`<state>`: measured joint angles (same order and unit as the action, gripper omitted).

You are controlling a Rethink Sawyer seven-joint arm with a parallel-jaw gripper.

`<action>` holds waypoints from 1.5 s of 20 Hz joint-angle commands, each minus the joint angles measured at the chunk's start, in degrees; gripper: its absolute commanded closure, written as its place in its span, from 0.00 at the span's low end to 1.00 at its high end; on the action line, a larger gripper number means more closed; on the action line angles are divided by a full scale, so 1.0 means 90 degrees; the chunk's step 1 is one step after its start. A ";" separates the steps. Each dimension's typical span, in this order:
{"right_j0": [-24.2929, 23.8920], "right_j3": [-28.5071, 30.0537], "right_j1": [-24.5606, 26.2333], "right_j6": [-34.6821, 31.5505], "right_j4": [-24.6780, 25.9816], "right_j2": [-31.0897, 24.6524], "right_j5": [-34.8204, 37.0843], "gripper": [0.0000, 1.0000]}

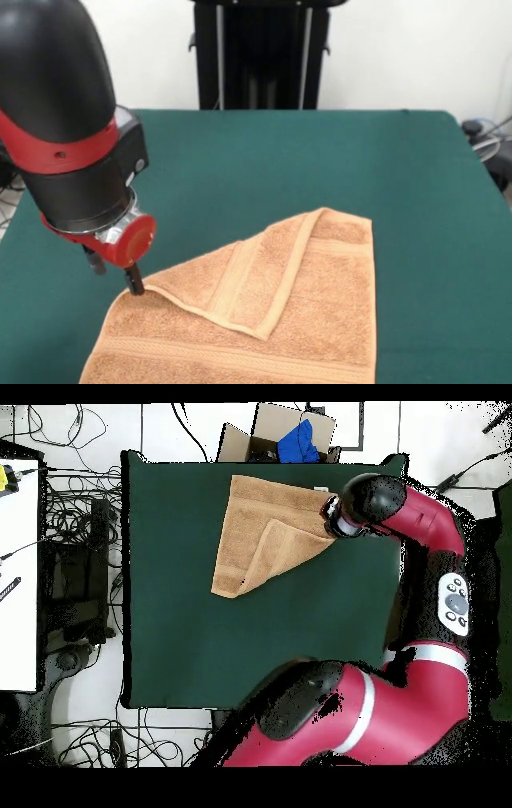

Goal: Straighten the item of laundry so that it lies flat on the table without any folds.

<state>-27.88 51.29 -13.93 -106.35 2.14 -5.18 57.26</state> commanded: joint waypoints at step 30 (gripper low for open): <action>0.0839 0.1046 -0.0517 -0.1129 -0.0275 0.0208 -0.0663 0.00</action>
<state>-21.37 54.85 -18.69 -102.73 -1.78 -5.90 58.48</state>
